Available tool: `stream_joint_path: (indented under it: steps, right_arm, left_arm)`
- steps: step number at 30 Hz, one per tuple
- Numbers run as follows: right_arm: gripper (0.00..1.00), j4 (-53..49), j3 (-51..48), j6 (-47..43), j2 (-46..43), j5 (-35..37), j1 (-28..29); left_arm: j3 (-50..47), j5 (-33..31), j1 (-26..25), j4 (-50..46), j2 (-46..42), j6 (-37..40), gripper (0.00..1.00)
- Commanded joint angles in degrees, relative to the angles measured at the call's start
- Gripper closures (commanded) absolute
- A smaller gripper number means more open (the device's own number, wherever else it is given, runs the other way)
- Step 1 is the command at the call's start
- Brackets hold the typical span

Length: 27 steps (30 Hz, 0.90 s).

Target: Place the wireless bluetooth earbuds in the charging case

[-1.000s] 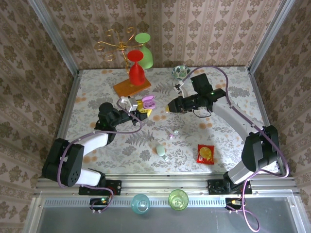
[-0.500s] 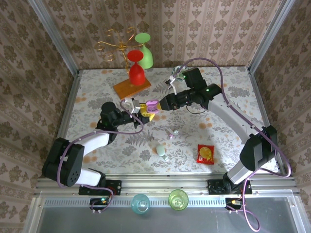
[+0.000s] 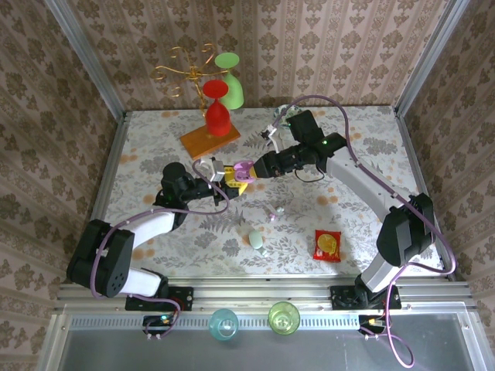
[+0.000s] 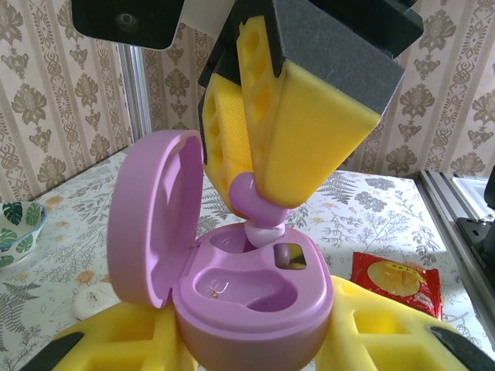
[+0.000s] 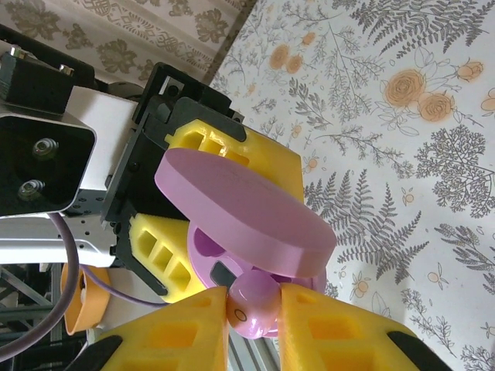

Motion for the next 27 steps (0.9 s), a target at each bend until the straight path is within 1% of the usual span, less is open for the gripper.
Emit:
stream_joint_path:
  steps: [1, 6, 9, 18, 23, 25, 27]
  right_arm:
    - [0.79, -2.8, 1.6, -1.5, 0.8, 2.2, 0.3]
    - [0.78, -4.7, 2.5, -2.0, 1.5, 3.5, 0.5]
    - [0.73, -5.4, 3.3, -1.9, 1.9, 4.0, 0.8]
    - [0.65, -6.4, 5.2, -1.4, 2.9, 5.3, 1.1]
    - [0.5, -4.5, 3.6, -2.2, 0.0, 5.3, 0.8]
    - [0.43, -1.4, 0.8, -2.6, -2.8, 5.0, 0.4]
    - [0.39, 2.4, -2.8, -2.9, -6.0, 4.8, 0.0]
  left_arm:
    - [1.1, 0.5, -0.3, 1.6, -1.9, 0.8, 0.74]
    - [1.1, 0.5, -0.3, 2.0, -2.0, 0.6, 0.74]
    - [1.3, 0.6, -0.4, 2.1, -1.8, 0.6, 0.74]
    - [1.5, 0.9, -0.8, 2.5, -1.1, 0.5, 0.74]
    - [0.7, -0.1, -0.6, 3.0, -1.0, 1.4, 0.74]
    - [0.1, -0.6, -0.1, 3.9, -0.7, 1.6, 0.74]
    - [-0.4, -0.5, 0.6, 5.2, -0.5, 1.1, 0.74]
